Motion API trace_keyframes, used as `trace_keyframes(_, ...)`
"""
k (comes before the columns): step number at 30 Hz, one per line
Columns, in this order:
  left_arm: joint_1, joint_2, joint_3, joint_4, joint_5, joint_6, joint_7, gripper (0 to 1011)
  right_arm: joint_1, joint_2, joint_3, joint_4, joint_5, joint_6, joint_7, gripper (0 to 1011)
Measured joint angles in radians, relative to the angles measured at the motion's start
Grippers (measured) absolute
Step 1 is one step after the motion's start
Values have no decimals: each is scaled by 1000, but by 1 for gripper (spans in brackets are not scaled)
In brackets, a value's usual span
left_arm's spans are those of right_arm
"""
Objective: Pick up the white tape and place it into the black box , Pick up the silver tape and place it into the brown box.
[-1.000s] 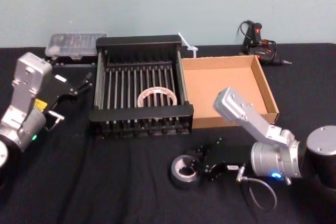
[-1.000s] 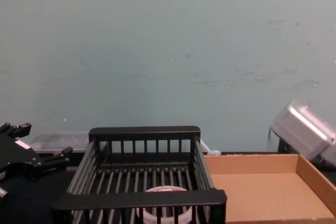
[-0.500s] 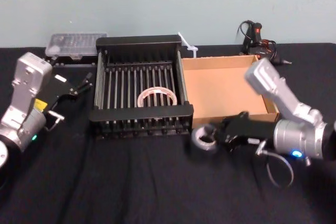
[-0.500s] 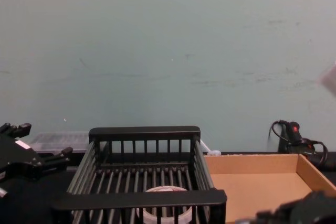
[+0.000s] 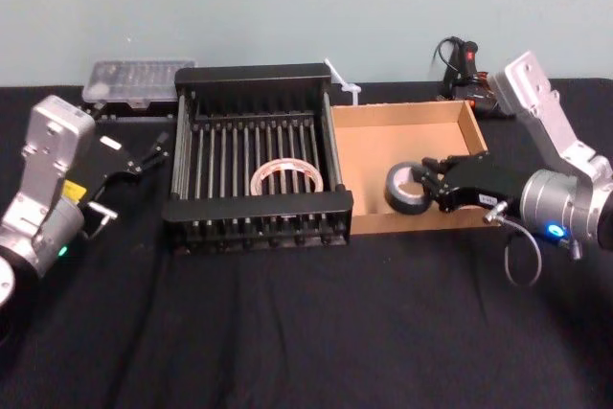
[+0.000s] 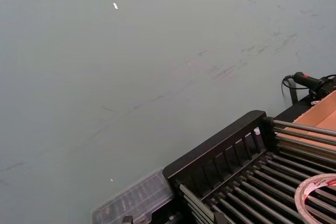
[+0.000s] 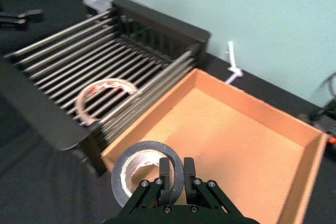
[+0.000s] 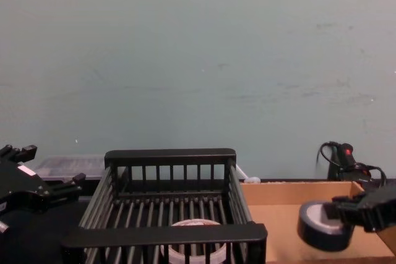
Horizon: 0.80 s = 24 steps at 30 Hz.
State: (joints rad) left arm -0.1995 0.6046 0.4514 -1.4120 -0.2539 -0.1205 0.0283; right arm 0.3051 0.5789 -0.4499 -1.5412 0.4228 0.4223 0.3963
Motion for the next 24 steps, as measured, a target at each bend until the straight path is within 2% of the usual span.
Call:
trace_keyframes(15,0,0,0,0,0,0,0,1001,34,-93,56,87,-45,25,-106,160)
trace_keyframes(24,0,0,0,0,0,0,0,1001,35,-109,68,100,-55,30,-119,159)
